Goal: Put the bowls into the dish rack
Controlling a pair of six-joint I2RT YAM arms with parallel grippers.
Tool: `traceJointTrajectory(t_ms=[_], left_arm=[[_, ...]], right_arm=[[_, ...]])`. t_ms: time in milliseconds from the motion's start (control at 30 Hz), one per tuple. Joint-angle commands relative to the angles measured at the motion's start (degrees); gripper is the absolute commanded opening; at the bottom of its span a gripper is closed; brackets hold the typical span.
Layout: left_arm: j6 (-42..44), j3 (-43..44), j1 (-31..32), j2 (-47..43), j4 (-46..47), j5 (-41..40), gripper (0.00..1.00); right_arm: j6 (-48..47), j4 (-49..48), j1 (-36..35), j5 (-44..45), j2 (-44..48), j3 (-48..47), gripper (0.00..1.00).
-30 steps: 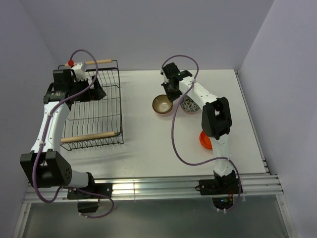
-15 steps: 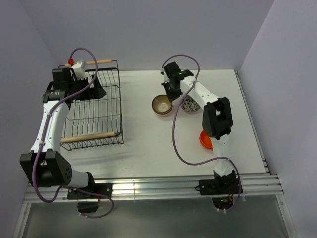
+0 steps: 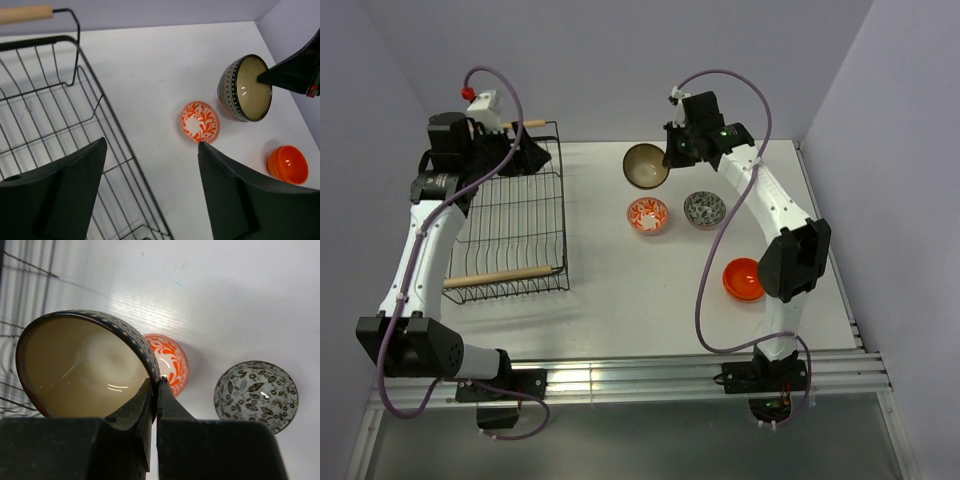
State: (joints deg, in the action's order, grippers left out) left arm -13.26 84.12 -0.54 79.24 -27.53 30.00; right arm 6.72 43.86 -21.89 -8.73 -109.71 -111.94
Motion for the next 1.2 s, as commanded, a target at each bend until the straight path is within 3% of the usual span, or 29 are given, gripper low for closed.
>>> traceJointTrajectory(t_ms=[0,133,300,467,533,567,667,867,967,1167], left_arm=[[-2.57,2.72,7.11,-2.6,7.21,-9.75,0.77],[-4.66,4.65,17.56,0.11,7.14,-19.61,0.7],[-6.17,7.38,23.9,5.04,6.52,-27.44,0.65],[-7.92,6.5,26.99,6.28,8.01,-23.86,0.64],[-8.54,6.06,26.9,6.36,8.28,-17.39,0.68],[-9.76,5.36,26.9,6.36,8.54,-14.56,0.8],[-12.48,3.95,26.99,6.28,9.6,-9.0,0.99],[-14.86,2.19,26.9,5.57,8.37,-14.15,0.99],[-16.27,1.4,26.81,6.1,6.18,-16.98,0.95],[-17.59,0.0,26.82,6.98,6.61,-14.0,0.97]], right_arm=[[10.04,-5.97,-0.17,0.2,4.15,0.84,0.0],[18.83,-10.0,-0.43,-0.31,6.17,6.19,0.0],[24.03,-12.65,-0.7,-2.77,7.32,8.14,0.0],[25.71,-16.07,-0.79,-10.5,7.14,9.98,0.0],[27.2,-21.76,-0.52,-16.46,8.89,14.35,0.0],[27.55,-23.36,-0.44,-17.97,9.25,15.43,0.0],[27.91,-24.35,-0.52,-21.94,8.9,15.35,0.0],[27.82,-26.63,-0.43,-20.63,11.26,17.37,0.0],[28.78,-28.9,-0.43,-21.5,12.76,19.3,0.0],[30.72,-31.99,-0.52,-24.31,13.47,21.5,0.0]])
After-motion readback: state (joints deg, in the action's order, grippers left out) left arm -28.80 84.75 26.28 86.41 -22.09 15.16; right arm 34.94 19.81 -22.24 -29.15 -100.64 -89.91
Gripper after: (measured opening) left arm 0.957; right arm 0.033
